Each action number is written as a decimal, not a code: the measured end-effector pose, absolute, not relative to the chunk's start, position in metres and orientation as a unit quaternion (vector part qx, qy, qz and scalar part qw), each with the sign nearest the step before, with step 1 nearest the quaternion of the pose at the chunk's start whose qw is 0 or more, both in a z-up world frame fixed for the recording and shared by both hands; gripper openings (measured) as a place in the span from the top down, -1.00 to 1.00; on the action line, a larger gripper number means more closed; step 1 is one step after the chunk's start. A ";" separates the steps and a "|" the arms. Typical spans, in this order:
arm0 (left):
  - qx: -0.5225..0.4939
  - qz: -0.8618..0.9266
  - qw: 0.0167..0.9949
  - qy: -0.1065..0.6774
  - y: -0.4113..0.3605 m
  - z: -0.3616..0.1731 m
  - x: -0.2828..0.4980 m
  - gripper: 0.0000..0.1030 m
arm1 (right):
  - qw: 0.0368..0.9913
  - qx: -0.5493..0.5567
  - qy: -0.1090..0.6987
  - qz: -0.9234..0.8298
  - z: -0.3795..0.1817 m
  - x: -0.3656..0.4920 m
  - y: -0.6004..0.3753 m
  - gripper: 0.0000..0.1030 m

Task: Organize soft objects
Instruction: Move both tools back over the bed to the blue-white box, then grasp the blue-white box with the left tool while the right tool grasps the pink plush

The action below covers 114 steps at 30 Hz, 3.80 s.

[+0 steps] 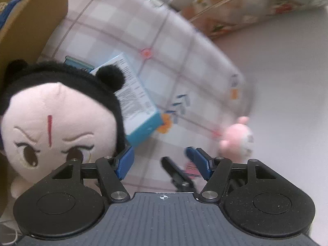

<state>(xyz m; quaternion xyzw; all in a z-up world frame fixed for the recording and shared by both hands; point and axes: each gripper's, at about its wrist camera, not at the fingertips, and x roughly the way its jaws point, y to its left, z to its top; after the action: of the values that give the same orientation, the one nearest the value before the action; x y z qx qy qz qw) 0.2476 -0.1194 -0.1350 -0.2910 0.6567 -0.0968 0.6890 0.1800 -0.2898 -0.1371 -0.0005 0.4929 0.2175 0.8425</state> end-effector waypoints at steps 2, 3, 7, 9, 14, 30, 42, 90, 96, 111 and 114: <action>-0.276 -0.074 0.685 0.670 -0.129 -0.148 0.251 -0.30 | 0.841 -0.011 0.492 0.224 -0.146 0.187 -0.292 0.16; -0.269 -0.064 0.686 0.673 -0.131 -0.152 0.253 -0.31 | 0.842 -0.011 0.489 0.228 -0.149 0.190 -0.293 0.16; -0.266 -0.038 0.694 0.668 -0.139 -0.160 0.263 -0.48 | 0.844 -0.012 0.476 0.247 -0.156 0.204 -0.295 0.12; -0.260 -0.025 0.697 0.668 -0.145 -0.159 0.266 -0.48 | 0.843 -0.008 0.473 0.255 -0.160 0.211 -0.296 0.03; -0.265 0.006 0.703 0.659 -0.148 -0.146 0.274 -0.48 | 0.836 -0.009 0.467 0.287 -0.172 0.228 -0.289 -0.07; -0.319 0.055 0.718 0.616 -0.115 -0.138 0.275 -0.43 | 0.803 -0.067 0.479 0.349 -0.201 0.233 -0.245 -0.45; -0.285 0.009 0.718 0.634 -0.133 -0.132 0.271 -0.52 | 0.804 0.016 0.550 0.224 -0.195 0.187 -0.294 -0.31; -0.088 -0.089 0.649 0.751 -0.237 -0.224 0.253 -0.97 | 0.881 0.055 0.470 -0.020 -0.159 0.215 -0.420 -0.88; -0.045 -0.082 0.660 0.745 -0.263 -0.225 0.249 -0.78 | 0.879 0.048 0.475 -0.023 -0.167 0.221 -0.419 -0.97; -0.014 -0.072 0.707 0.704 -0.252 -0.216 0.263 -0.63 | 0.872 0.014 0.489 -0.032 -0.176 0.225 -0.416 -1.00; 0.012 -0.077 0.705 0.705 -0.259 -0.219 0.262 -0.62 | 0.870 0.005 0.493 -0.034 -0.181 0.227 -0.415 -1.00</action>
<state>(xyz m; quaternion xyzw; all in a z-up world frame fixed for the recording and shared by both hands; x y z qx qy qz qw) 0.2618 -0.2592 -0.2185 0.0119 0.7053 -0.0772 0.7046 0.2272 -0.4146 -0.1807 0.0053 0.4926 -0.0343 0.8696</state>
